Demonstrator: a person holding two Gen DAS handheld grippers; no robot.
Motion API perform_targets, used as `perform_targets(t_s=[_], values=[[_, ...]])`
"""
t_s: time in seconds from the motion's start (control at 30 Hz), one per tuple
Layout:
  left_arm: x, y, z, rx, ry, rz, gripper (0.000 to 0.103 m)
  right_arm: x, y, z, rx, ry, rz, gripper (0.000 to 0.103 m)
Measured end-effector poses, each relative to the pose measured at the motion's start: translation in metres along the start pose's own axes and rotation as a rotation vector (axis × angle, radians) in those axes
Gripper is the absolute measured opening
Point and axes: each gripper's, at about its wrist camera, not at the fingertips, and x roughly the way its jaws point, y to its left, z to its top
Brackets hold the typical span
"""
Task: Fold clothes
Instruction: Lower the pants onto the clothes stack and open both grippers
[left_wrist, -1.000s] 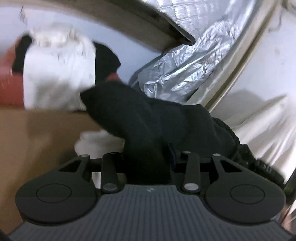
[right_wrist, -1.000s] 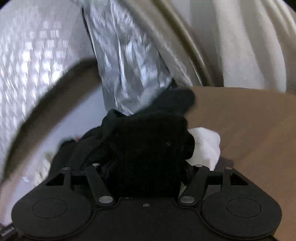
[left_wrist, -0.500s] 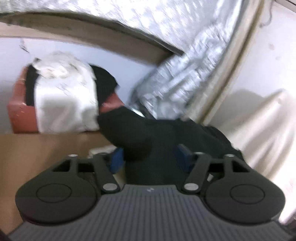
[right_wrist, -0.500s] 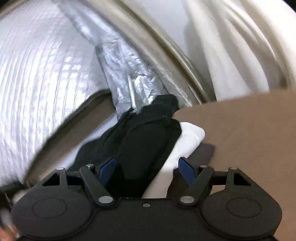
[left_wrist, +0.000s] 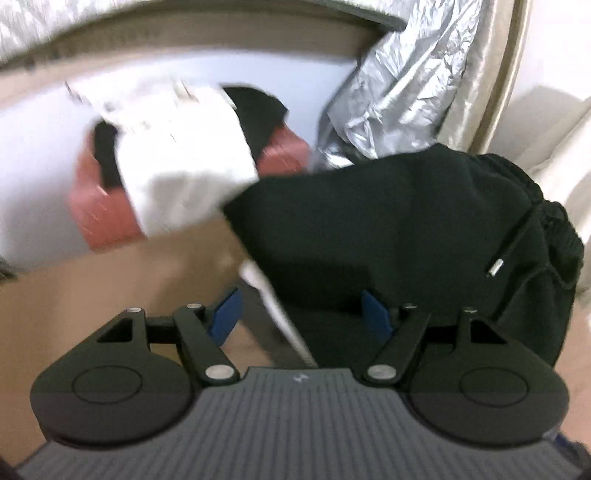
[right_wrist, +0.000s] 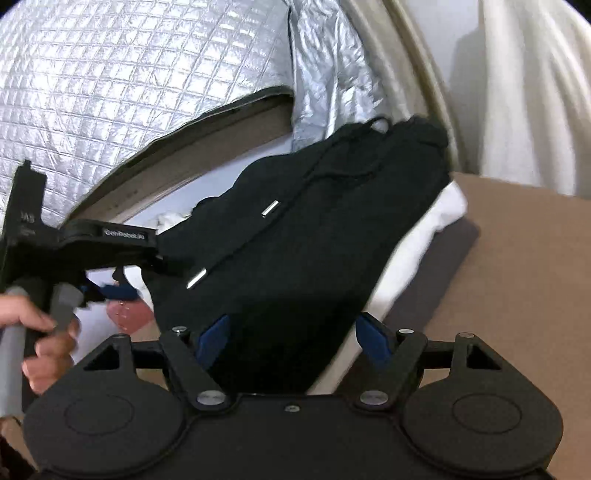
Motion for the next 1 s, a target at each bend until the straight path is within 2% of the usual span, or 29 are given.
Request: perform_targets(t_s=[0.07, 0.13, 0.2, 0.33, 0.57, 0.73, 0.8, 0.9, 1.0], values=[[-0.017, 0.003, 0.000, 0.018, -0.006, -0.015, 0.077, -0.018, 0.004, 0.000, -0.024, -0.008, -0.078, 0.080], [-0.037, 0.004, -0.006, 0.014, -0.017, -0.049, 0.092, -0.041, 0.004, -0.004, -0.022, -0.013, -0.122, 0.080], [-0.054, 0.001, -0.016, -0.008, -0.018, -0.074, 0.095, -0.066, 0.005, -0.010, -0.041, -0.011, -0.163, 0.080], [-0.081, -0.019, -0.044, 0.045, -0.019, -0.107, 0.095, -0.107, 0.013, -0.025, -0.067, 0.004, -0.257, 0.080], [-0.123, -0.036, -0.112, 0.119, -0.005, -0.179, 0.095, -0.160, 0.019, -0.042, -0.044, -0.018, -0.330, 0.080], [-0.144, -0.052, -0.141, 0.243, -0.010, -0.207, 0.096, -0.175, 0.019, -0.056, -0.033, -0.022, -0.388, 0.081], [-0.151, -0.055, -0.150, 0.271, -0.018, -0.207, 0.100, -0.179, 0.019, -0.061, -0.025, -0.006, -0.402, 0.081], [-0.156, -0.056, -0.165, 0.312, 0.007, -0.235, 0.101, -0.184, 0.021, -0.064, -0.003, 0.050, -0.425, 0.087], [-0.158, -0.057, -0.181, 0.344, 0.020, -0.229, 0.101, -0.193, 0.020, -0.072, 0.043, 0.066, -0.440, 0.088]])
